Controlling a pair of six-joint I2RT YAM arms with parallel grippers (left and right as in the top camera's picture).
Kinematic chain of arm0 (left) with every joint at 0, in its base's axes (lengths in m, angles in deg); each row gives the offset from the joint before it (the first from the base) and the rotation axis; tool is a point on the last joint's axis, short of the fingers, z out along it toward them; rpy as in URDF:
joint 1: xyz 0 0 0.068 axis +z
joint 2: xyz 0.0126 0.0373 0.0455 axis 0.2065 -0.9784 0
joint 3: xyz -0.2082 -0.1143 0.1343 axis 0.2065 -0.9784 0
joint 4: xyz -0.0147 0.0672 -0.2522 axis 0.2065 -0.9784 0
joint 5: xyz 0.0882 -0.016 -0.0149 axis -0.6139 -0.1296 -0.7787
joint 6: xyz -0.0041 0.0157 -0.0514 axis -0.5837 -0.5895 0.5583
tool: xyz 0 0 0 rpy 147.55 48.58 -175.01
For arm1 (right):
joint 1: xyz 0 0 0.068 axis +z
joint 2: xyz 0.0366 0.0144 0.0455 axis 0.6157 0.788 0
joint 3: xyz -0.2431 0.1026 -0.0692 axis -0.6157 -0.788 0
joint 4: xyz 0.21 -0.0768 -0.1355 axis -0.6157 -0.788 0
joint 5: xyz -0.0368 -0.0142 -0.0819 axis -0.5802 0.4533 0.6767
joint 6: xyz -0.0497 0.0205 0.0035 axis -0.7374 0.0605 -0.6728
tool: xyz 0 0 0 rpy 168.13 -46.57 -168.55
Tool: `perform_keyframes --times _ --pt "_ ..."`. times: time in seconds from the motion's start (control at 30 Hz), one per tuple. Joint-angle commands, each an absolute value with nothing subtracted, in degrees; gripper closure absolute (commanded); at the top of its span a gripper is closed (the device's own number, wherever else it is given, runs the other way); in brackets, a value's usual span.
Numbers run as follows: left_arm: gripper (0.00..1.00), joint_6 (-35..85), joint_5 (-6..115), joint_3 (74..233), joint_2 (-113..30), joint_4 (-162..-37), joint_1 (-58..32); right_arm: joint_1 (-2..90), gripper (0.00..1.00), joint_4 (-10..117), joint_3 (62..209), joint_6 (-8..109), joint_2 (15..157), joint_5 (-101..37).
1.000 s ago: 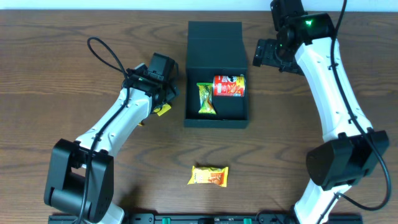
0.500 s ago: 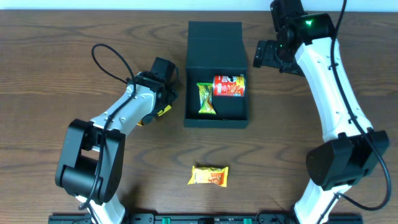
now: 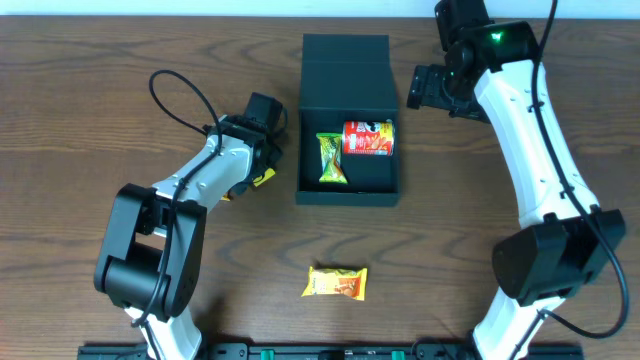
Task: Pack container
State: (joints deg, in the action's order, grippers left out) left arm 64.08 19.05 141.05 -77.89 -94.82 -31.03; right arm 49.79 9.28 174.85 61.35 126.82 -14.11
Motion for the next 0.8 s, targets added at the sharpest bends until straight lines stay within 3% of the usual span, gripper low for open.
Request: perform_keyframes --times 0.0,0.1,0.43,0.77 --pt "0.27 64.72 16.69 140.52 -78.57 -94.69 -30.53 49.71 0.01 9.15 174.57 60.48 126.86 -13.91" --pt "0.29 64.7 15.77 140.52 -78.68 -94.62 -30.51 49.71 0.01 9.17 174.57 60.48 126.86 -13.91" --pt "0.57 64.3 15.7 140.52 -78.81 -94.27 -30.47 49.71 0.01 9.17 174.57 60.48 126.86 -13.91" --pt "0.76 57.53 16.25 140.66 -78.57 -94.32 -30.47 49.71 0.01 9.22 174.57 60.5 126.86 -13.91"
